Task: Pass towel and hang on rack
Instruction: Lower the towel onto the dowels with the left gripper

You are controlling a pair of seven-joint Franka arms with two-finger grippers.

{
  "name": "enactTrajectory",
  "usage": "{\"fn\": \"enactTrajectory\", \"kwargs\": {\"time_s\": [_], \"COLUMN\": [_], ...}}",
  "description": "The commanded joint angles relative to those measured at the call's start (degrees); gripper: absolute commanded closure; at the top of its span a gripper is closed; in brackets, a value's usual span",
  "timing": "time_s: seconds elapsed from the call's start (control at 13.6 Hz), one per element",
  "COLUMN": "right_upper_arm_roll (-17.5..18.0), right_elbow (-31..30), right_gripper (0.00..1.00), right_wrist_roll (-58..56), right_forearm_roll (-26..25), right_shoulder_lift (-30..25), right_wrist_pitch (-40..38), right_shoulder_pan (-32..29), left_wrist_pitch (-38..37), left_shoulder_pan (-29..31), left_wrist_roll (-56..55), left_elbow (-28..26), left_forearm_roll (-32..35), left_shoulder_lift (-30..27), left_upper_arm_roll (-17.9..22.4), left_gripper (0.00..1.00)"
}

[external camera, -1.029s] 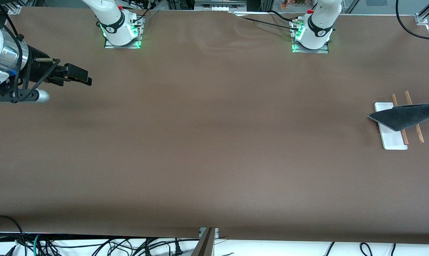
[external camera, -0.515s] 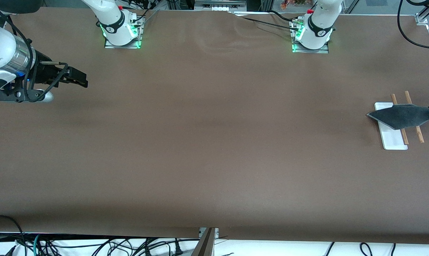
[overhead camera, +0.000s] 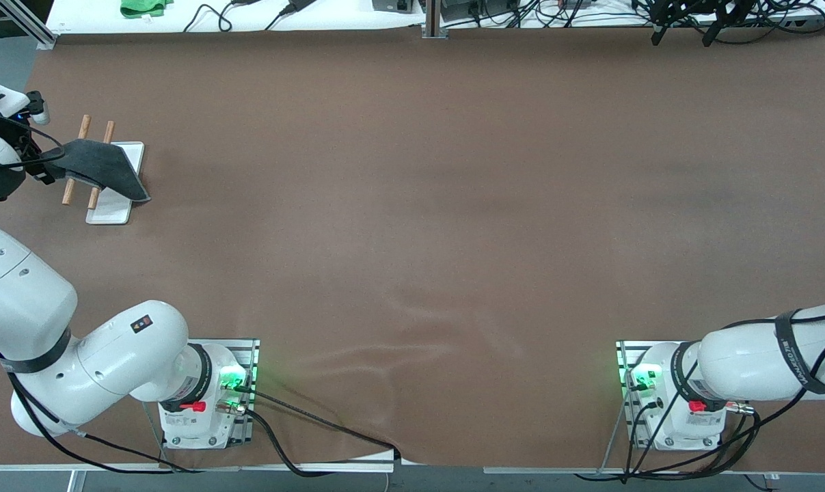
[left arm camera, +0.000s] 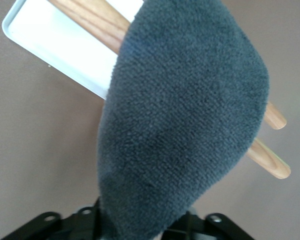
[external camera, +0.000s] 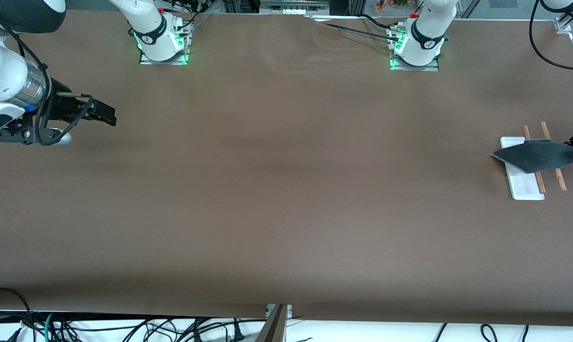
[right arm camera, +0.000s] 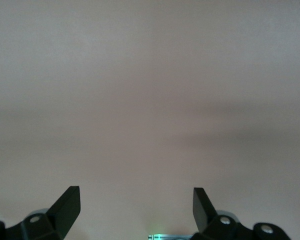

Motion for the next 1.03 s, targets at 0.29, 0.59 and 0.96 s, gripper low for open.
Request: {"fn": "enactTrajectory", "kwargs": {"time_s": [0.29, 0.59, 0.96], "right_upper_arm_roll": [-1.6, -1.2, -1.2], "right_elbow": [2.2, 2.0, 0.7], "right_gripper": [0.01, 0.01, 0.01], "right_wrist_roll": [-2.2, -1.3, -2.8], "right_forearm_roll": [-3.2, -4.3, -3.9], "right_shoulder_lift": [0.1, 0.5, -0.1], "right_wrist_pitch": [-0.4, -0.6, -0.6], "right_shoulder_pan": [0.5, 1.0, 0.9], "left_wrist_pitch": [1.2, 0.5, -10.3], "left_shoulder_pan": [1.2, 0.5, -0.1], "left_wrist_roll": [1.2, 0.3, -14.3], "left_elbow": [2.7, 2.9, 3.0], "left_forearm_roll": [-1.8, -4.0, -5.0], "left_shoulder_lift": [0.2, -6.2, -13.7], "left_upper_arm_roll": [-0.4, -0.9, -7.8], "left_gripper": [0.0, 0.0, 0.0]}}
